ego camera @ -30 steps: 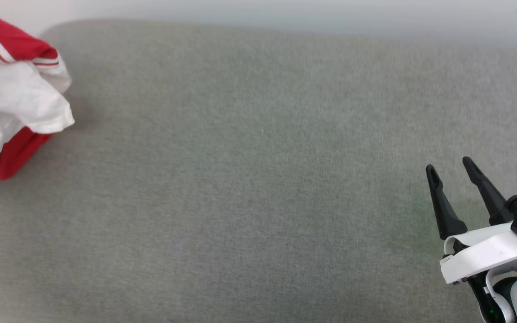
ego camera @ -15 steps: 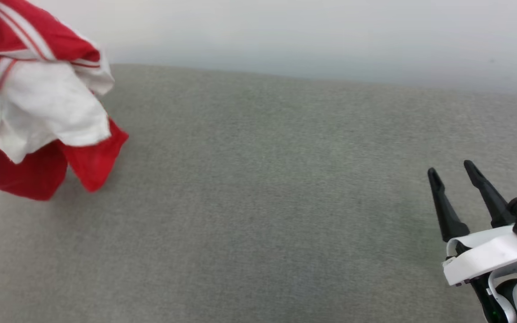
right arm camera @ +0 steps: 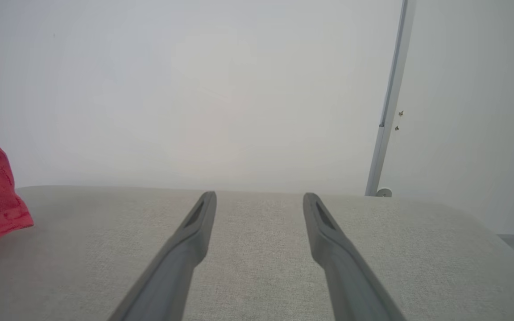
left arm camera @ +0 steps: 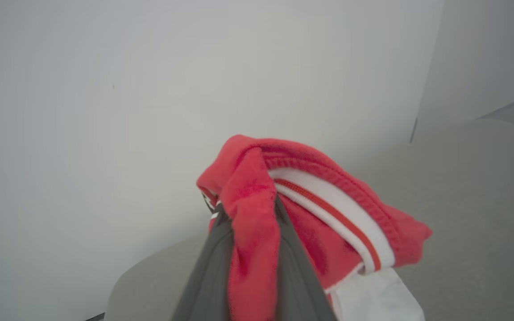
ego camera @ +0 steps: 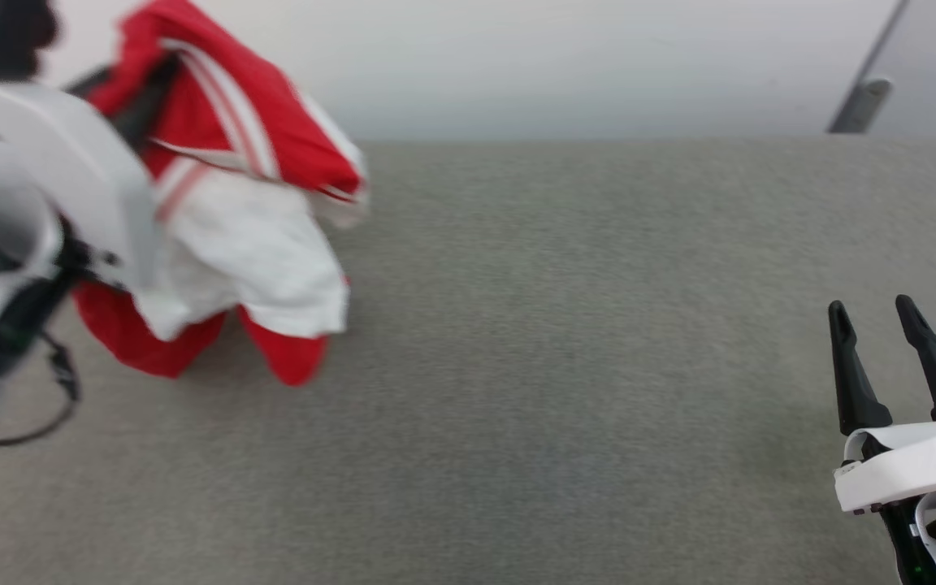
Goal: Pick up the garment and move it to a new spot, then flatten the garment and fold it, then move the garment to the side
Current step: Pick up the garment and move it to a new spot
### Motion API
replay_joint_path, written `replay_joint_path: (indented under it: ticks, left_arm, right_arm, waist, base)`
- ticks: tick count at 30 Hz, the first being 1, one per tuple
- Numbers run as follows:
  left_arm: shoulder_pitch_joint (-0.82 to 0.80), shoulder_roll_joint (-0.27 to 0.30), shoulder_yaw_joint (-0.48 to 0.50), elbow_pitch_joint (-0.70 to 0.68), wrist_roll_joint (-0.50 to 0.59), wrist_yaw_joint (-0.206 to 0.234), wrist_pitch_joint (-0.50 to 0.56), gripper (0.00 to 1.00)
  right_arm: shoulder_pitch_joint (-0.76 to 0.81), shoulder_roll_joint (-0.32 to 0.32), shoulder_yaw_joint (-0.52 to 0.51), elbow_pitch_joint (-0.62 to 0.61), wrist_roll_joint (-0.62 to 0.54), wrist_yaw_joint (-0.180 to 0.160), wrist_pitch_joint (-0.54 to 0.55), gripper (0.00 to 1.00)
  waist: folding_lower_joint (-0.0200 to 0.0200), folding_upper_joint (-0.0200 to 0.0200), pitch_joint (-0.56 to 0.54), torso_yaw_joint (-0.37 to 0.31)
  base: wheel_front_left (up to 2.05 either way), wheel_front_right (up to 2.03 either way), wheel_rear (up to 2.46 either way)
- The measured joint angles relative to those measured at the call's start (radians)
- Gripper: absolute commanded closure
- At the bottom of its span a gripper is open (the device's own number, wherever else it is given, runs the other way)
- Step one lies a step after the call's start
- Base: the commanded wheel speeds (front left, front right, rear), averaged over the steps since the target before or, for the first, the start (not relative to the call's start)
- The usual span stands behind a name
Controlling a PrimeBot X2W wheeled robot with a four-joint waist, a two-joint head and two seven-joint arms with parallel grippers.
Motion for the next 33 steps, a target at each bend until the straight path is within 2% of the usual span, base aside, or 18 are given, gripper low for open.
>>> replay_joint_path:
  ticks: [7,13,24,33]
  left_arm:
    - [0.002,-0.055,-0.085,-0.040,0.014,0.006,0.047,1.00]
    - [0.051,-0.124,-0.177,0.021,0.019,0.004,0.068,1.00]
    - [0.145,-0.199,-0.293,0.295,0.010,-0.044,0.055,1.00]
    - [0.133,-0.264,-0.316,0.522,-0.009,-0.085,0.024,1.00]
  right_arm:
    - [-0.002,0.026,-0.030,0.038,0.000,0.000,-0.032,0.00]
    - [-0.016,0.063,-0.032,0.067,-0.001,0.000,-0.053,0.00]
    - [-0.038,0.102,0.007,0.136,0.008,0.000,-0.086,0.00]
    - [-0.068,0.104,0.025,0.171,0.017,0.000,-0.095,0.00]
  waist:
    - [0.0000,0.0000,0.031,-0.076]
    - [0.0000,0.0000,0.074,-0.129]
    - [0.0000,0.0000,0.144,-0.207]
    - [0.0000,0.0000,0.171,-0.231]
  base:
    - [0.00,0.00,0.00]
    - [0.00,0.00,0.00]
    - [0.00,0.00,0.00]
    - [0.00,0.00,0.00]
